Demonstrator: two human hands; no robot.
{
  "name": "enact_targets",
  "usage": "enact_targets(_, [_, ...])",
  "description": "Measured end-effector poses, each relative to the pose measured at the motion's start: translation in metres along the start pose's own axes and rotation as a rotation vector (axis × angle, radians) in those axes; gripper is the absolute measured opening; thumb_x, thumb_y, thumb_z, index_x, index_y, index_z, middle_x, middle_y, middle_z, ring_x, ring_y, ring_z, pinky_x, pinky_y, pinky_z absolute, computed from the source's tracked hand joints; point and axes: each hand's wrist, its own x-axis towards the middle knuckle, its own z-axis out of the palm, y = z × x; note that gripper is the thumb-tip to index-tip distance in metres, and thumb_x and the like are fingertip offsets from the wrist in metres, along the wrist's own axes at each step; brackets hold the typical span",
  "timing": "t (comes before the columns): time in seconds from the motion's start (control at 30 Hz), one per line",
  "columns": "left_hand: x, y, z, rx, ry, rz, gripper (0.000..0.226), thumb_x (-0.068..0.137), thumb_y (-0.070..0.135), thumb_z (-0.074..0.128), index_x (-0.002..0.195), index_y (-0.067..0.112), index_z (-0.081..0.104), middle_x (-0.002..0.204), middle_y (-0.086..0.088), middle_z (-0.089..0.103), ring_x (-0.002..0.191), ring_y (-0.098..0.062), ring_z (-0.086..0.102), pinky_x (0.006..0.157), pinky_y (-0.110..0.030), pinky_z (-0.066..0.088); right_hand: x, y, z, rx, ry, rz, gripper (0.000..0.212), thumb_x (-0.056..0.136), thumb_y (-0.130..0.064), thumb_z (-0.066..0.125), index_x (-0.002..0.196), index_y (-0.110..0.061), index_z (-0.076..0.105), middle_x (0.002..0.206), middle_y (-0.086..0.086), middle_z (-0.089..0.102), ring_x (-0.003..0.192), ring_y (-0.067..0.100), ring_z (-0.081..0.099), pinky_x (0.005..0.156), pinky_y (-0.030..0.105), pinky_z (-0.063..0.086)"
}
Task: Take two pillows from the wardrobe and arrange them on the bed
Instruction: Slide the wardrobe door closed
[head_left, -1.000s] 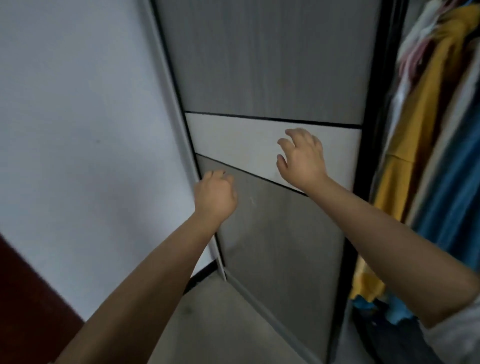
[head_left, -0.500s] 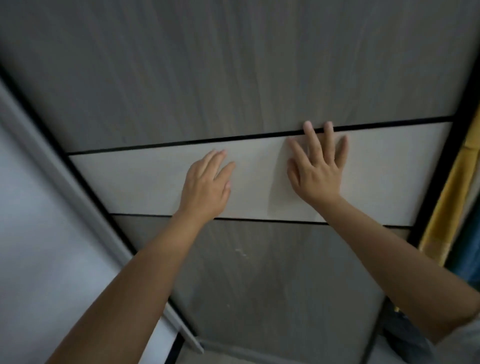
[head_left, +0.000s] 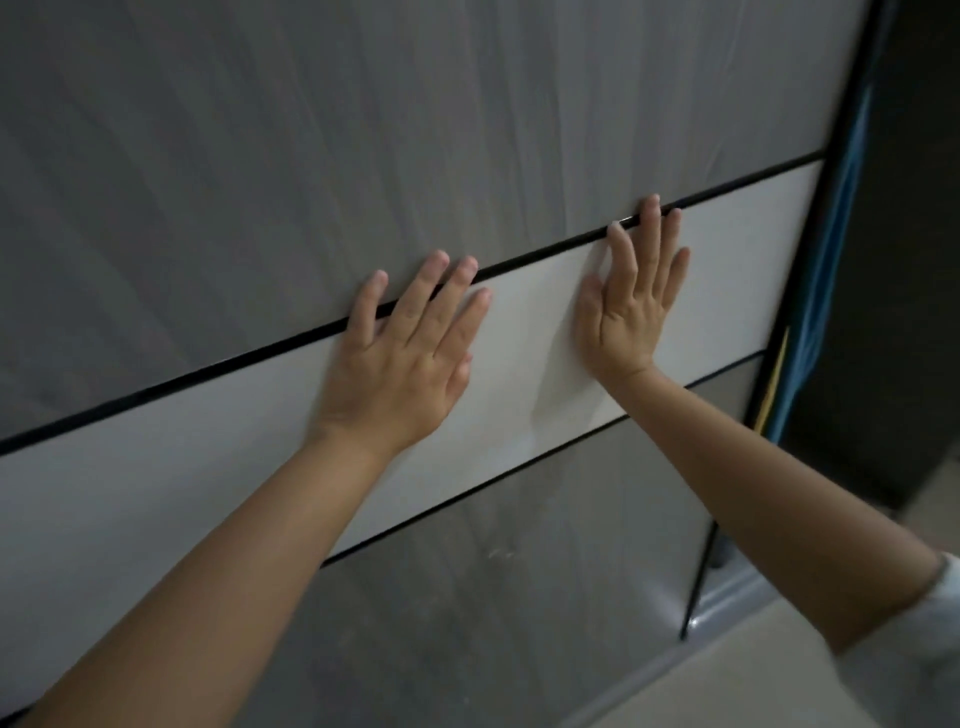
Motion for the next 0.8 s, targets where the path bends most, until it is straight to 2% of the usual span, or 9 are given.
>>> enact_targets(0.1, [0.001,-0.002,-0.002,-0.054,-0.008,0.013,0.048,0.087,0.029,0.037,0.131,0.016,0.052,0.135,-0.003,0.057,0.123,-0.020,0.054,0.098,-0.044,0.026,-0.003,-0.008,0.000,-0.036,0.002,0.106,0.053,0.082,-0.020,0.029,0.122,0.011,0.047,0.128,0.049,0.037,0.120,0.067,0.029,0.096,0.076,0.018])
enact_targets(0.17, [0.000,0.000,0.000,-0.044,0.011,0.025,0.050,0.087,0.030,0.036,0.132,0.017,0.050,0.137,-0.001,0.054,0.125,-0.017,0.052,0.099,-0.043,0.025,-0.005,-0.009,0.000,-0.082,0.011,0.140,0.057,0.081,-0.020,0.028,0.119,0.017,0.047,0.129,0.049,0.035,0.122,0.066,0.027,0.099,0.073,0.017])
enact_targets(0.33, [-0.002,0.000,0.005,-0.002,0.032,0.043,0.052,0.085,0.033,0.038,0.135,0.019,0.047,0.140,0.002,0.051,0.128,-0.014,0.048,0.100,-0.042,0.023,-0.003,-0.011,0.006,-0.105,-0.004,0.127,0.058,0.082,-0.020,0.026,0.121,0.021,0.041,0.131,0.051,0.031,0.123,0.066,0.023,0.101,0.071,0.013])
enact_targets(0.6, [0.018,0.021,0.011,0.037,0.043,0.052,0.053,0.086,0.036,0.036,0.137,0.022,0.043,0.142,0.008,0.048,0.131,-0.011,0.045,0.101,-0.039,0.021,0.009,0.016,-0.001,-0.121,0.000,0.110,0.060,0.083,-0.022,0.025,0.124,0.021,0.038,0.133,0.050,0.028,0.125,0.065,0.020,0.103,0.059,0.006])
enact_targets(0.8, [0.061,0.058,0.018,0.078,0.035,0.059,0.055,0.086,0.041,0.034,0.138,0.025,0.040,0.145,0.010,0.044,0.133,-0.010,0.042,0.102,-0.041,0.018,0.029,0.065,-0.022,-0.137,-0.074,0.145,0.058,0.086,-0.020,0.026,0.128,0.019,0.034,0.137,0.047,0.025,0.129,0.062,0.017,0.106,0.067,0.010])
